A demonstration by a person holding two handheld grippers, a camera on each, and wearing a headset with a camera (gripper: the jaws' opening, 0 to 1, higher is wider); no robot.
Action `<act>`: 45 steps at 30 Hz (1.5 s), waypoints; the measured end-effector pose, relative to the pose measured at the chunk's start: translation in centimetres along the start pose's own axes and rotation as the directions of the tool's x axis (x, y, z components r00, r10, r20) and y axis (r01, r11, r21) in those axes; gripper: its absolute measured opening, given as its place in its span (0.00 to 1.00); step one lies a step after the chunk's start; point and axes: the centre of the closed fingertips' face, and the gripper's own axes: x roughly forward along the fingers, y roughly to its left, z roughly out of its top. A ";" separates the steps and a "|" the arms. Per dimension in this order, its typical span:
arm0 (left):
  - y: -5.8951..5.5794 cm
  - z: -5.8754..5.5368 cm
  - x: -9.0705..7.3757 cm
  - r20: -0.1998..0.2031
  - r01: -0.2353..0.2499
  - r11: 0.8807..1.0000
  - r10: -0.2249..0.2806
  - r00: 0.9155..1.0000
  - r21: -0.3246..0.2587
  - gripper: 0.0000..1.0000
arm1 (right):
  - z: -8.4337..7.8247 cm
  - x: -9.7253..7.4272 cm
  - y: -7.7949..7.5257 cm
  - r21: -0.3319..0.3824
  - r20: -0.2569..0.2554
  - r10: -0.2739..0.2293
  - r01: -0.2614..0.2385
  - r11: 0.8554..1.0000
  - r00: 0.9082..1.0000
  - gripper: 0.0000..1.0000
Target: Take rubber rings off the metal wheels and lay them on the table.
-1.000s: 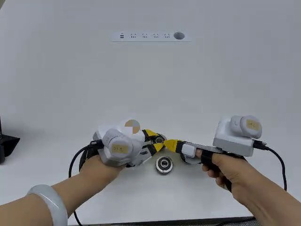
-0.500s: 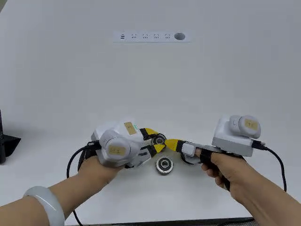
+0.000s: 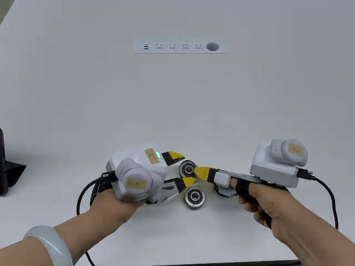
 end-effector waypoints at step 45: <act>-0.8 -1.9 -3.2 0.016 -0.040 0.995 0.042 0.999 -0.096 0.53 | -0.5 -6.7 -2.1 0.101 0.111 -0.050 0.039 0.994 0.993 0.02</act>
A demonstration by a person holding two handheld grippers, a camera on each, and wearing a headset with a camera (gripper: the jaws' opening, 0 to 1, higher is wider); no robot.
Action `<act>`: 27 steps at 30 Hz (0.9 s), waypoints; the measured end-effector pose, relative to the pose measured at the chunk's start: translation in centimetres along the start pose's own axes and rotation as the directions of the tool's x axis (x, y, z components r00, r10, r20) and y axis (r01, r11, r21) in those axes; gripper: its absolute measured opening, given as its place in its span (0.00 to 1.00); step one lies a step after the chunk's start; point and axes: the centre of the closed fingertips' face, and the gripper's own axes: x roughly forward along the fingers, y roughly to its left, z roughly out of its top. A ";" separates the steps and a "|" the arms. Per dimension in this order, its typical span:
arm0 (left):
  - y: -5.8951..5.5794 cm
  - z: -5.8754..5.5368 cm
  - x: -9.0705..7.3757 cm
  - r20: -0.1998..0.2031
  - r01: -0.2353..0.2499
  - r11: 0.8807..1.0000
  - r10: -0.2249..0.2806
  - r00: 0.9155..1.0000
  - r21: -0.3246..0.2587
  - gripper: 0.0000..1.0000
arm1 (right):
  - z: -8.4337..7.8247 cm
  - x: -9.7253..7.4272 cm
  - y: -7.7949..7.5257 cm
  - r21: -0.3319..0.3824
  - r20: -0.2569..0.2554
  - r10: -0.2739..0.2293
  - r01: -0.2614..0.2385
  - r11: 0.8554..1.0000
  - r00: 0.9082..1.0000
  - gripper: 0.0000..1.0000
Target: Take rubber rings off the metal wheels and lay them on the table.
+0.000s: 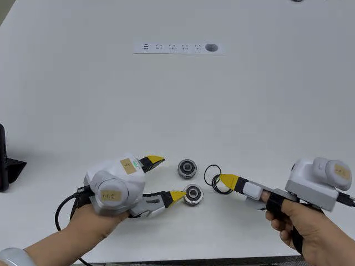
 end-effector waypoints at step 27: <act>-0.4 -0.5 -1.3 0.000 -0.010 1.000 0.010 1.000 -0.027 0.52 | -2.0 -0.8 -2.0 -0.430 -0.103 -0.181 0.120 0.895 0.978 0.30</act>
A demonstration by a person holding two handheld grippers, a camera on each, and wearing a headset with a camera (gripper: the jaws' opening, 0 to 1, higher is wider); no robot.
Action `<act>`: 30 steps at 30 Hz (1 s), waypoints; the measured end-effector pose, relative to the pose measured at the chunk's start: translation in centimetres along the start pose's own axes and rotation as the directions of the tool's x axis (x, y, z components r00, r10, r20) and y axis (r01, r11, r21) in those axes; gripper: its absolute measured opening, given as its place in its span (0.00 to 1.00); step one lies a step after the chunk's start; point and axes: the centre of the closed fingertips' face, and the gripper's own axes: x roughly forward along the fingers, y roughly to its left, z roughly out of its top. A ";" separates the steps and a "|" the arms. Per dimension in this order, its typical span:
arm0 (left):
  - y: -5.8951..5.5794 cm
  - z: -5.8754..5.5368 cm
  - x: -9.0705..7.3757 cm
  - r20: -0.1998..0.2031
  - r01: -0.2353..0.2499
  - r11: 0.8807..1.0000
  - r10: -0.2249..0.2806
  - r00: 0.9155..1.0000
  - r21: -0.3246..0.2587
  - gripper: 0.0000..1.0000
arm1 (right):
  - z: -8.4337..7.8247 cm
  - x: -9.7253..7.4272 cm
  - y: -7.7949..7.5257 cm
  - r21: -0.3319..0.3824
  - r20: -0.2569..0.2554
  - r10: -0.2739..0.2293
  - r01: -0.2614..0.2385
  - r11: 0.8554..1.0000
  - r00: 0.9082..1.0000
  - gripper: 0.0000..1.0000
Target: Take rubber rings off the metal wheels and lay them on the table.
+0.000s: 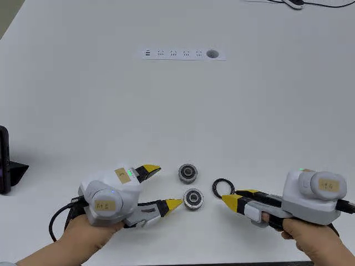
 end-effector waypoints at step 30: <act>-1.7 -0.5 -4.2 0.027 -0.022 0.994 0.025 0.999 -0.107 0.66 | -1.3 -2.2 1.7 -0.423 0.007 -0.050 0.048 0.905 0.999 0.69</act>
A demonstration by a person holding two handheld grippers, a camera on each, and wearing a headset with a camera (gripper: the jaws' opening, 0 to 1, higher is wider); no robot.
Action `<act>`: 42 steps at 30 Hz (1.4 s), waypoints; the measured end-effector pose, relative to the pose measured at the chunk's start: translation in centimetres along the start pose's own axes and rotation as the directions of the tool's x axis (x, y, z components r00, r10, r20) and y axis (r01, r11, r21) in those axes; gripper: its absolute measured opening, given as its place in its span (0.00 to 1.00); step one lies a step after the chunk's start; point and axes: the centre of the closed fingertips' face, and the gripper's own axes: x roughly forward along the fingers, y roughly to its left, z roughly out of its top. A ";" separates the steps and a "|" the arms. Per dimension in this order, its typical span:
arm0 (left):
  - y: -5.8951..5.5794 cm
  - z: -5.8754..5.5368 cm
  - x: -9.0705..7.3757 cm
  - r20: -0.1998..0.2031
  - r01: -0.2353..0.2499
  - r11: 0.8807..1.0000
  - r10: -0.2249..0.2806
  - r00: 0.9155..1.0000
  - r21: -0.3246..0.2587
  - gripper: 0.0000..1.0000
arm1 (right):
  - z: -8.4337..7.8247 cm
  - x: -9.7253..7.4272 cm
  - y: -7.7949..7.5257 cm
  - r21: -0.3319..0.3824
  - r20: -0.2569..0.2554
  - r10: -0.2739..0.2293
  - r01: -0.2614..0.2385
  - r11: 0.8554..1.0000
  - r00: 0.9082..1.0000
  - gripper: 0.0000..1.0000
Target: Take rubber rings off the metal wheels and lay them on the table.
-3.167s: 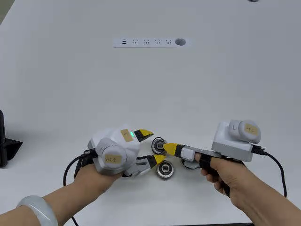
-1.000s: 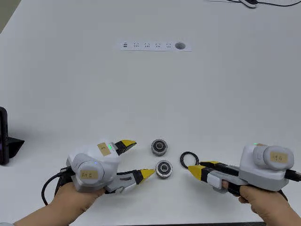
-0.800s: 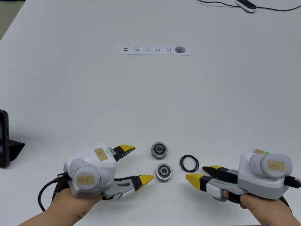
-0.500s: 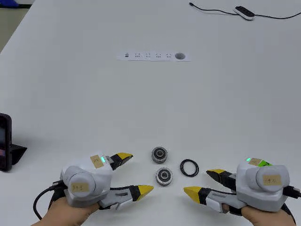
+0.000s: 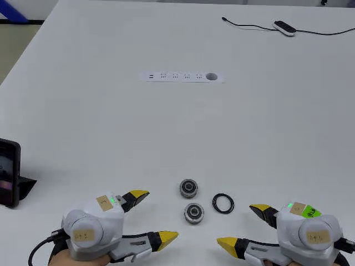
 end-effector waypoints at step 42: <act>-0.4 -0.7 -3.0 0.102 -0.061 0.995 0.069 0.992 -0.079 1.00 | 0.5 -1.9 -0.2 -0.084 0.160 -0.007 0.021 0.996 0.987 0.99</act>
